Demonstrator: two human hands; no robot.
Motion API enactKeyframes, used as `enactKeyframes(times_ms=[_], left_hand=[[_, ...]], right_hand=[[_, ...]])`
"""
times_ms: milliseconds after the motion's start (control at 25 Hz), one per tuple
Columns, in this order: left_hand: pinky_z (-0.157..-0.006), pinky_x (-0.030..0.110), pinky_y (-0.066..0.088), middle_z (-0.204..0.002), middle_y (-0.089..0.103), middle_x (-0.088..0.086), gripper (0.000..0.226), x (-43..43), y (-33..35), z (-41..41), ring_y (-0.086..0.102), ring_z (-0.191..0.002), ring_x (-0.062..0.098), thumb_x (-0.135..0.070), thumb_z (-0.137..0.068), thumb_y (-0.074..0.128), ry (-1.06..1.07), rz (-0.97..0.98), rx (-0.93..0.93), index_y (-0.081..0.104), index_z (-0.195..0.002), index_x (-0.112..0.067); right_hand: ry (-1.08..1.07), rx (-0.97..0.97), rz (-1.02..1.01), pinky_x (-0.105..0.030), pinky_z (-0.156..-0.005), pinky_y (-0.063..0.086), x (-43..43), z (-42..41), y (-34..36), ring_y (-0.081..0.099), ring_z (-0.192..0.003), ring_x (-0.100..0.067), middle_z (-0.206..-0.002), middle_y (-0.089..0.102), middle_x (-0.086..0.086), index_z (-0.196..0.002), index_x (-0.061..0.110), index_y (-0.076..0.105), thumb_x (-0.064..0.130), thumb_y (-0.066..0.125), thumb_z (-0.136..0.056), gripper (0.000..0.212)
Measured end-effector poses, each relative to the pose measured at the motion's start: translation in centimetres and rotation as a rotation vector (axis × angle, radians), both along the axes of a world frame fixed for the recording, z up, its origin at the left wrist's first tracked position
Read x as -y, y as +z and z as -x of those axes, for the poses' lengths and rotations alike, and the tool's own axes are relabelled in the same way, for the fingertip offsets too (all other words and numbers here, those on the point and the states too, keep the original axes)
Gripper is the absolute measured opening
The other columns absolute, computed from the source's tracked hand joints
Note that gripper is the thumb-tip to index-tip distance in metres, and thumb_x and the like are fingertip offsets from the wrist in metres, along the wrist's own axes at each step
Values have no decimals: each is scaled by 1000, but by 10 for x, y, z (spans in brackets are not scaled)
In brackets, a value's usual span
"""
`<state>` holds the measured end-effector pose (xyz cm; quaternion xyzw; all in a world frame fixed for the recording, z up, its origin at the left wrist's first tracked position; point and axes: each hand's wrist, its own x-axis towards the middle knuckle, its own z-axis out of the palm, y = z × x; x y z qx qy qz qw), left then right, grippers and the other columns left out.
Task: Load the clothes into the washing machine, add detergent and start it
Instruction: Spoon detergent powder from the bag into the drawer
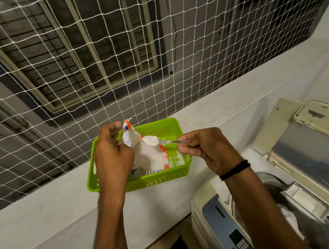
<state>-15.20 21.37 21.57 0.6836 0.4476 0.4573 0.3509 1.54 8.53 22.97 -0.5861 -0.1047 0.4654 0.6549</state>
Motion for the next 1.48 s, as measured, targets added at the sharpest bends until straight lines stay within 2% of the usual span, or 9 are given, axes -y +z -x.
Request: enactKeyframes(times_ms=[200,480,640,880,1080,1160,1240,1320,1480], left_hand=[[-94,21,50,-112,70,-3,44,25,11,-36,66,-107,5,12,-81,50,-33,-63,191,63,-108,-20],[-87,19,49,-105,69,-6,44,72,-4,-118,68,-99,10,7,-82,47,-253,-32,307,60,-98,-32],[-85,23,51,-102,70,-2,38,112,-21,-169,69,-95,14,7,-82,46,-410,-9,272,63,-101,-20],[-84,21,52,-98,70,-5,34,178,-67,-248,68,-94,10,7,-85,49,-649,114,73,66,-102,-16],[-86,27,52,-99,72,-1,22,235,-139,-315,67,-96,17,-4,-87,56,-796,281,-184,68,-102,-15],[-89,29,48,-105,72,2,19,254,-172,-335,65,-102,24,-10,-90,55,-810,343,-333,68,-102,-15],[-95,31,44,-118,68,7,24,269,-210,-351,61,-113,30,-12,-94,50,-816,414,-515,68,-110,-12],[-100,34,45,-129,63,11,32,278,-247,-362,59,-117,31,-14,-97,45,-875,477,-726,64,-121,-6],[-91,39,49,-125,63,19,38,283,-293,-364,60,-112,36,-22,-99,41,-923,587,-928,61,-122,-1]], right_hand=[[-103,38,13,-24,-59,61,32,-20,-3,66,-67,-32,-80,64,-25,-96,-20,64,-17,40,-88,25],[-310,-25,32,-29,-73,62,109,-66,-14,73,-76,-30,-85,71,-26,-94,-12,69,-14,48,-89,22],[-454,-35,22,-26,-69,61,165,-93,-34,73,-71,-26,-79,72,-23,-96,-11,68,-15,42,-90,27],[-770,-114,37,-27,-70,62,255,-125,-99,72,-71,-27,-74,70,-18,-85,-7,68,-17,40,-89,31],[-1026,-139,301,-31,-71,61,321,-152,-184,67,-78,-24,-80,71,-12,-82,4,70,-10,53,-84,22],[-1072,-60,455,-44,-84,59,335,-158,-219,71,-78,-24,-72,76,-2,-74,13,76,1,64,-74,17],[-1064,41,670,-43,-89,57,335,-161,-249,73,-86,-26,-82,78,-3,-79,25,81,13,67,-71,20],[-972,250,852,-32,-89,53,325,-158,-262,71,-95,-29,-96,77,-9,-91,20,80,8,66,-76,24],[-810,539,932,-34,-88,52,304,-135,-288,67,-100,-31,-113,72,-12,-113,12,72,-12,57,-72,51]])
